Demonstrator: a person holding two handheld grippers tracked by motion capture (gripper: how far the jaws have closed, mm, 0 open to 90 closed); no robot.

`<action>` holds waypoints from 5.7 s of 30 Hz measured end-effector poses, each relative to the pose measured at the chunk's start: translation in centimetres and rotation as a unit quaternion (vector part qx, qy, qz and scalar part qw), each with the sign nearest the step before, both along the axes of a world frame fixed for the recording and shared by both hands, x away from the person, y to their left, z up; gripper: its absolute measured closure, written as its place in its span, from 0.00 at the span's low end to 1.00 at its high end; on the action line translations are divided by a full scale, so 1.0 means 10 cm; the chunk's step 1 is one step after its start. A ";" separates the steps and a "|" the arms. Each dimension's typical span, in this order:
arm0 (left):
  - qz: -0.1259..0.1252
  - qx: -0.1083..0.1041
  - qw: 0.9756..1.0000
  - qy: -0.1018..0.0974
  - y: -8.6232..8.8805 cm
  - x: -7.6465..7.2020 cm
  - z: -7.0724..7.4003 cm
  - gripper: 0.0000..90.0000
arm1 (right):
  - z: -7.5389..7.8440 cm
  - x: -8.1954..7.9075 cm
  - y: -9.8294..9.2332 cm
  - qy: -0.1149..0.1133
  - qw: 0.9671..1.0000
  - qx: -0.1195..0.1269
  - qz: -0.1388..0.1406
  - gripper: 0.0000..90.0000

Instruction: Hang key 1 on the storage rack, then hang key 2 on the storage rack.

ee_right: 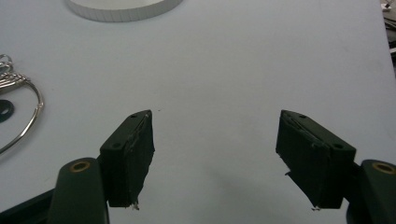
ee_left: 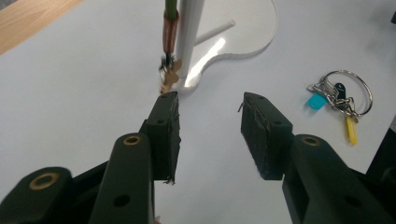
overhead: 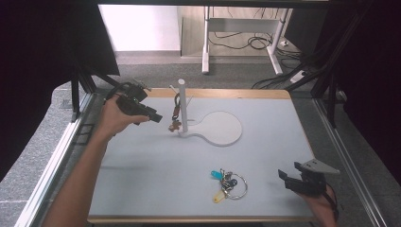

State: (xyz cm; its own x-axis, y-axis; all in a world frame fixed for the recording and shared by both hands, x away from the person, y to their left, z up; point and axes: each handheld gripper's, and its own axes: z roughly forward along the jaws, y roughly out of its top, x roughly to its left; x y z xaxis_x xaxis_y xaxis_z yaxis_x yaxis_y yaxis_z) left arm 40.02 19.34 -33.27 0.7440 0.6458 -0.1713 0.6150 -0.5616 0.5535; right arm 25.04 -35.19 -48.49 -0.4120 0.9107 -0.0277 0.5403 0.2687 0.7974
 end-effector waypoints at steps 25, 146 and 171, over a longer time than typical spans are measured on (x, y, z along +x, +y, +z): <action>0.008 -0.025 1.000 -0.014 0.17 -0.95 -0.73 0.55 | 0.02 0.02 0.44 0.006 0.997 -0.030 0.074 0.32; -0.007 -0.015 1.000 0.012 0.14 -1.31 -1.53 0.54 | 1.27 1.02 1.68 0.301 0.880 -0.130 0.344 0.98; 0.003 -0.029 0.999 0.024 0.22 -1.30 -1.57 0.55 | 1.64 1.32 1.72 0.290 0.894 -0.132 0.316 0.98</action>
